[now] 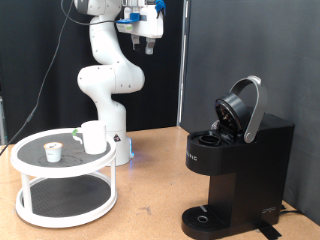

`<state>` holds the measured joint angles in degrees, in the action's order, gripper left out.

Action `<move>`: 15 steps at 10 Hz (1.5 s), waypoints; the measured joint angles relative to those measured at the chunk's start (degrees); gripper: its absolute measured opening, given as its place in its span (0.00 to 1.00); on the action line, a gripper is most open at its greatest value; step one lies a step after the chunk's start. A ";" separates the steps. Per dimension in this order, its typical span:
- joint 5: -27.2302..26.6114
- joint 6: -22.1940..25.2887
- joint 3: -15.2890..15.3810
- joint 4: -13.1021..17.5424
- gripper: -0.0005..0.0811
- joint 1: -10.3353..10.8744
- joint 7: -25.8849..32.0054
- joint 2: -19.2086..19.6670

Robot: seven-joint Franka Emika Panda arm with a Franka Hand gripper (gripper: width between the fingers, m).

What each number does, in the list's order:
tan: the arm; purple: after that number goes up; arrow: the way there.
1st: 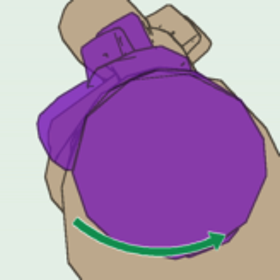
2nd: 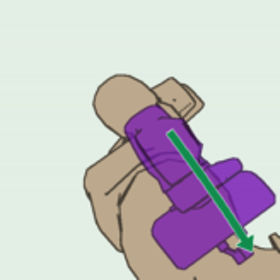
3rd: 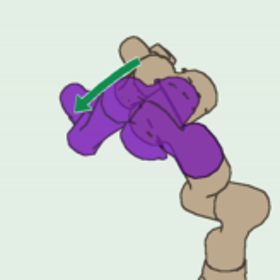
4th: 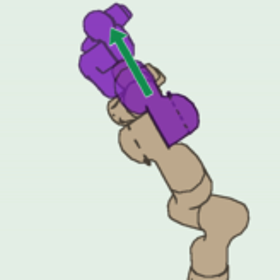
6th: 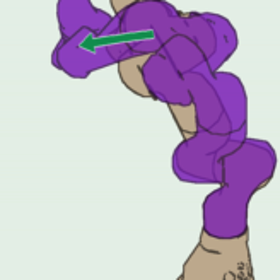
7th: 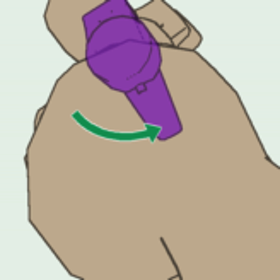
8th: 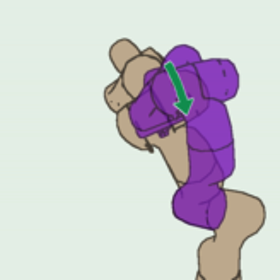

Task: Make a cup of coffee with the keurig machine

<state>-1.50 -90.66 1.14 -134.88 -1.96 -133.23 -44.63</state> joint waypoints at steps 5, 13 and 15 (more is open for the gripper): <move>1.76 -0.16 -5.21 0.00 0.91 -2.18 3.74 0.03; 6.11 -0.39 -12.38 0.53 0.91 -4.34 12.65 1.45; 8.22 -0.40 -15.45 1.78 0.91 -5.13 14.87 3.36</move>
<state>6.71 -91.05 -14.31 -133.10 -7.09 -118.37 -41.27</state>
